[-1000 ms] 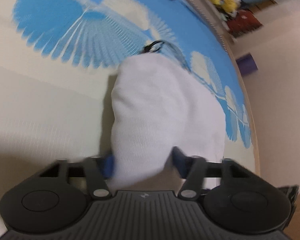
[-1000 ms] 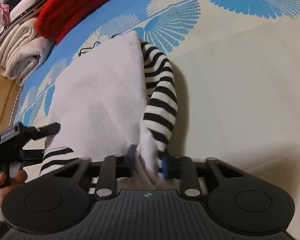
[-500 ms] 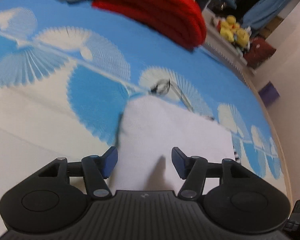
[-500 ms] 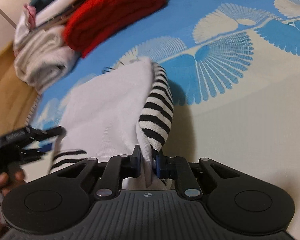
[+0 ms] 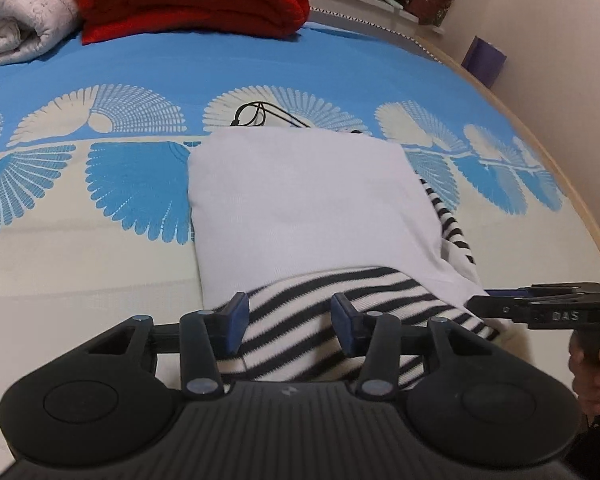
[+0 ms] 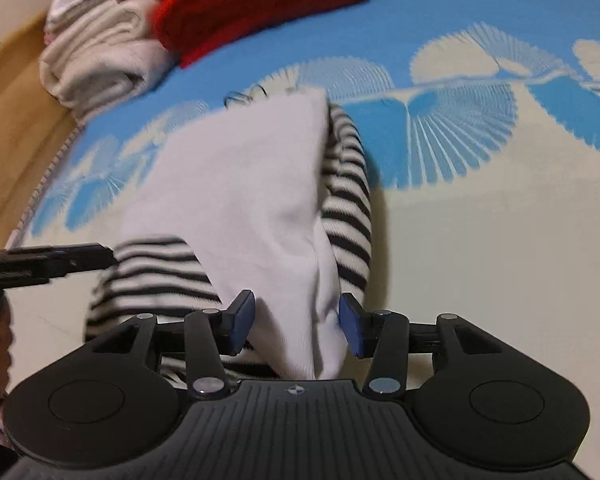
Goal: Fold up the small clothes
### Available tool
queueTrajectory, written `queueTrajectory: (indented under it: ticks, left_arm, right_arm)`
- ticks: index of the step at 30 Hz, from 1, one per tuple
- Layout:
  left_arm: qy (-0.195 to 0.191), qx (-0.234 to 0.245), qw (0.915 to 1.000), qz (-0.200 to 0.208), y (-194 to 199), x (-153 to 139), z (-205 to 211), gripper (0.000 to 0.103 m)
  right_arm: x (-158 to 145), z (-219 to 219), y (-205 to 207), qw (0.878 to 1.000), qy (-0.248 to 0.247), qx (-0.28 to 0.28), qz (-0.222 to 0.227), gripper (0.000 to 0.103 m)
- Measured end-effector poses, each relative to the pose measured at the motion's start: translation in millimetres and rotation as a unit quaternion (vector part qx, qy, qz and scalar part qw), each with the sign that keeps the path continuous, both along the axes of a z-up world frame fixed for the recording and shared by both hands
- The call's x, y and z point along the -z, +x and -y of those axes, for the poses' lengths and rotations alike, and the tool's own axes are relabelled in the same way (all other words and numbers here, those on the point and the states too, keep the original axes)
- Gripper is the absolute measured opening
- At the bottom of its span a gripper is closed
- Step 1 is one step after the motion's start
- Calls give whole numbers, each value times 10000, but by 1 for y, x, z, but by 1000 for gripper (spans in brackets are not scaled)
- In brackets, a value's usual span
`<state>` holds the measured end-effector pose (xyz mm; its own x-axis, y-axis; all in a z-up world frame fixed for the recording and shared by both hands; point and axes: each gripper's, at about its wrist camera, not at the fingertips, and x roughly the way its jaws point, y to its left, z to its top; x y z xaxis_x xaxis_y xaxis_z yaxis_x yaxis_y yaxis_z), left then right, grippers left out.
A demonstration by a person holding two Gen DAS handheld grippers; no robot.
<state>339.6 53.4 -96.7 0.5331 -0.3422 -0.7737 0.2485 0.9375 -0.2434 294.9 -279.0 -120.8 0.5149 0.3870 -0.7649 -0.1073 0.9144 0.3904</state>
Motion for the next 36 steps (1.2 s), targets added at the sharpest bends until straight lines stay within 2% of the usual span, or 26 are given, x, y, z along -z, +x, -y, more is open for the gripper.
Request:
queueTrajectory:
  ticks: [1,3,5,7,9,11,13,15,17,18,20,22,24,25,27,28,29,31,32,33,35,36]
  left_arm:
    - [-40,11,10000,25,-4,-3,0,50]
    - [-65,71,9999,47,-10,-7,0,49]
    - [83,112,9999,-6,-14,-6,3,44]
    - [174,51,9998,-78,-16,-4,4,36]
    - [28,-5,10000,-77,-18,-8,2,34]
    - [-68,-43,9999,-116,-19,-9,3,34]
    - [116,14,9989,-464,-13,6,9,32]
    - [515,114,9946,-891,-9,30,19,32]
    - [641,166,9941,-856,-10,31,24,32]
    - [596,128,9946,-844,-10,27,22,32]
    - [516,45,9956,-783,-12,17,15,33]
    - [447,-117,9971,-601,-17,4,4,32]
    - [342,-279,9971,-620,-22,-1,-5,32]
    - [333,-325,9964,-704,-23,0,-8,32]
    - [559,-285,9924,-1055,-24,15,-3,33]
    - [738,-206,9900,-1184,-23,24,2,34]
    - [886,-155,9889,-1186,-23,28,7,34]
    - [971,-234,9890,-1088,-25,24,11,41]
    - [996,-334,9893,-1011,-28,19,10,43]
    - [1031,-442,9893,-932,-33,12,9,49]
    - [1191,-620,9892,-581,-53,-13,7,66]
    - [1254,-642,9896,-301,-65,-27,8,84]
  right_arm:
    - [0,2,0,10000,31,29,-53,48]
    - [-1,4,-3,9998,173,-73,-120,36]
    - [-2,5,-6,9993,248,-230,-136,8]
    - [-7,13,-9,9990,417,-175,7,6]
    - [-19,31,-13,9962,857,87,149,6]
    - [-26,42,-15,9942,1037,205,179,5]
    - [-20,43,-15,9971,745,179,-25,5]
    - [2,42,-9,9968,475,263,-581,5]
    - [18,39,-5,9949,334,276,-905,4]
    - [19,36,-4,9955,235,241,-888,4]
    - [9,34,-4,9971,225,199,-704,5]
    - [-9,37,-8,9989,193,282,-317,10]
    - [-27,34,-16,9994,-86,163,278,10]
    - [-33,30,-18,9984,-208,8,531,14]
    - [-32,22,-19,9975,-114,-281,631,20]
    - [-27,16,-17,9975,-66,-437,551,23]
    - [-18,8,-14,9973,-241,-570,394,24]
    - [2,-5,-6,9939,-888,-650,-49,24]
    - [10,-5,-4,9922,-1075,-582,-226,24]
    - [11,-1,-4,9928,-1053,-473,-315,24]
    - [-2,10,-9,9962,-816,-80,-306,25]
    - [-17,14,-15,9968,-782,34,-126,27]
